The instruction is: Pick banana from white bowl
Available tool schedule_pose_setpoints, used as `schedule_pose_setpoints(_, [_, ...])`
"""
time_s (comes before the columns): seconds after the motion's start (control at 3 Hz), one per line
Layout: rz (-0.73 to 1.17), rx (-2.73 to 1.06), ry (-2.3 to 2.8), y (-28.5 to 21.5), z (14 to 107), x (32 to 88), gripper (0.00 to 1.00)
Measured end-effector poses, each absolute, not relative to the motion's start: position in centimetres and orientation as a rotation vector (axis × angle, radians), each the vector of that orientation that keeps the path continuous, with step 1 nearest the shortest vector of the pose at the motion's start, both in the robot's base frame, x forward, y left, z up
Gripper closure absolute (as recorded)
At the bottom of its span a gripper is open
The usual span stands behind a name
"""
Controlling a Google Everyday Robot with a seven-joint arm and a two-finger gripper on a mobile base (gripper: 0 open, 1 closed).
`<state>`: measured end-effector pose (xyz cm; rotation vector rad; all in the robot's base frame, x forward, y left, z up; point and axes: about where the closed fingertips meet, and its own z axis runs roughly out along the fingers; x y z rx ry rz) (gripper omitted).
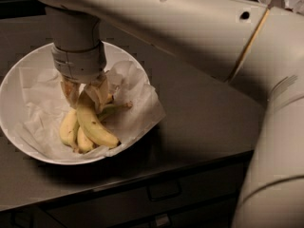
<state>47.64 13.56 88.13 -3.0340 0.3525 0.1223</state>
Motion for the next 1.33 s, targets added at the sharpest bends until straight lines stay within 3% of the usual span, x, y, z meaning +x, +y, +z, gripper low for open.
schedule_pose_setpoints(1.33, [-0.001,-2.884,0.428,10.5,92.3,47.3,1.00])
